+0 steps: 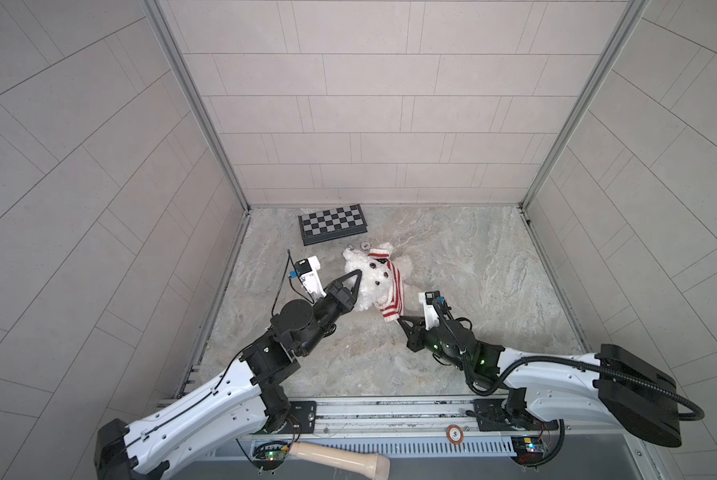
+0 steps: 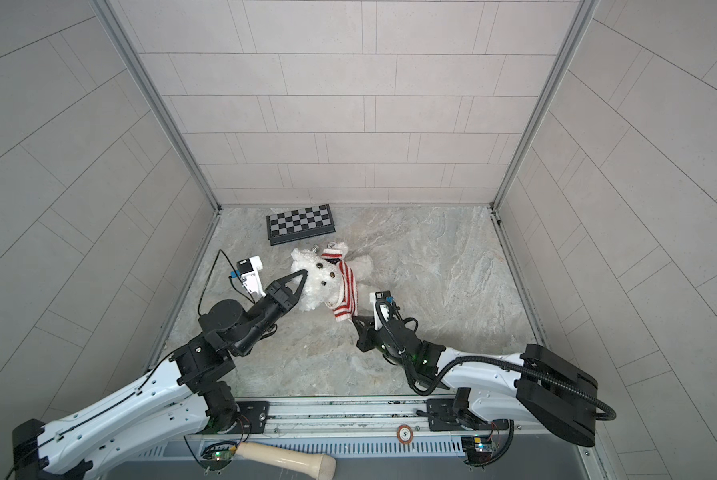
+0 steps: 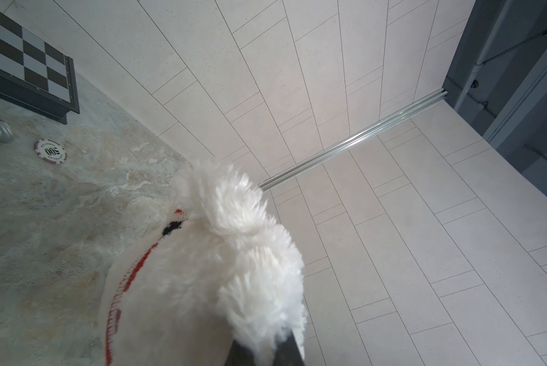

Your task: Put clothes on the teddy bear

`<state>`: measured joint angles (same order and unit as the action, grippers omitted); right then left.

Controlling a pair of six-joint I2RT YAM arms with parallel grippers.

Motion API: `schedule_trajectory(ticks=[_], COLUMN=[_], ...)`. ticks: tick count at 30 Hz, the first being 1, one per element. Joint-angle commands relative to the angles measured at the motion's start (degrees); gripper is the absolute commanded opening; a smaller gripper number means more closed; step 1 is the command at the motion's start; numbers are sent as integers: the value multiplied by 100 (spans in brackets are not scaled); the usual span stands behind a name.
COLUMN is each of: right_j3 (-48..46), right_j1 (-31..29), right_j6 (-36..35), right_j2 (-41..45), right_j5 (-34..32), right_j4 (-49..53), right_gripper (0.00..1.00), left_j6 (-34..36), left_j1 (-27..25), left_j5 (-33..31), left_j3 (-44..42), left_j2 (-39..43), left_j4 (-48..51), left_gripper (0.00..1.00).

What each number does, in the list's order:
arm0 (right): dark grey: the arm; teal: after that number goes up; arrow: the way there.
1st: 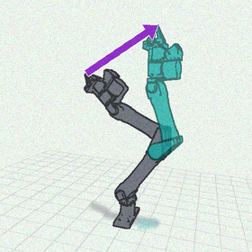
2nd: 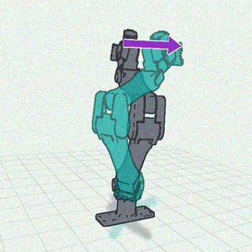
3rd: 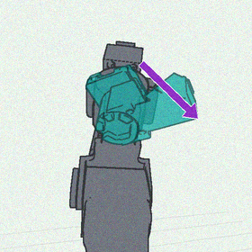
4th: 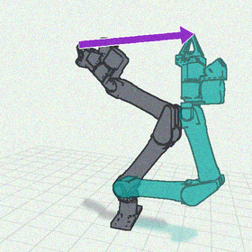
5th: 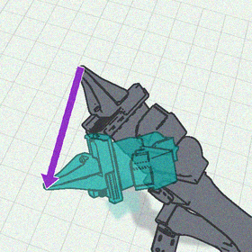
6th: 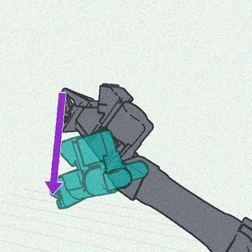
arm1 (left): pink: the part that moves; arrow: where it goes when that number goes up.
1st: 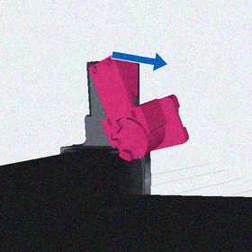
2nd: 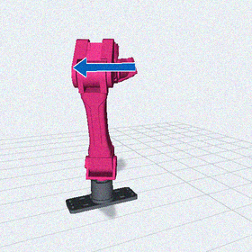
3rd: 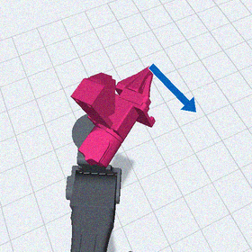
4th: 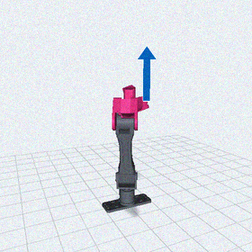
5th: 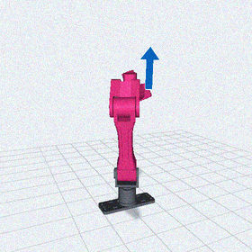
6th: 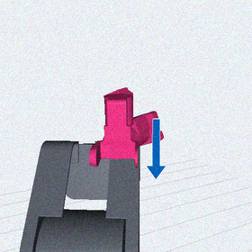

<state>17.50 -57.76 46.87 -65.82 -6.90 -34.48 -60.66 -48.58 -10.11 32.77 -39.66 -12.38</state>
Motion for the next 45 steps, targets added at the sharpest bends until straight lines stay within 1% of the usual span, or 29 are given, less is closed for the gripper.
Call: schedule_trajectory(ticks=[1,5,8,11,17,20,26,27,33,40,42,44,45], right_j3=[-261,-285,-287,-300,-355,-381,-415,-416,-307,-90,-73,14,83], right_j1=[-30,-25,-25,-25,-25,-25,-28,-27,-34,-60,-68,-114,-143], right_j6=[206,259,279,287,305,308,279,279,147,-102,-140,-244,-324], right_j2=[222,482,606,671,741,856,993,992,1060,1045,1028,1047,1049], right_j5=[-286,-316,-338,-388,-404,-440,-488,-482,-488,-471,-488,-553,-594], right_j4=[329,688,903,1020,1069,1212,1325,1321,1698,1855,1890,2061,2144], right_gripper=[0,0,0,0,0,0,0,0,0,0,0,0,0], left_j6=[315,686,903,967,934,1029,1234,1271,1364,1465,1665,1815,1831], left_j1=[450,871,1084,1380,1828,1928,1940,2122,2409,2427,2438,2429,2424], left_j5=[543,1114,1340,1642,1983,2058,2126,2134,2325,2865,3225,4026,4318], left_j3=[462,702,848,907,914,995,1136,1158,1269,1355,1501,1786,1869], left_j2=[357,434,408,349,303,327,331,351,450,259,162,-198,-319], left_j4=[452,1034,1269,1320,1353,1522,1843,1891,2046,1999,1948,1957,1957], left_gripper=[0,0,0,0,0,0,0,0,0,0,0,0,0])
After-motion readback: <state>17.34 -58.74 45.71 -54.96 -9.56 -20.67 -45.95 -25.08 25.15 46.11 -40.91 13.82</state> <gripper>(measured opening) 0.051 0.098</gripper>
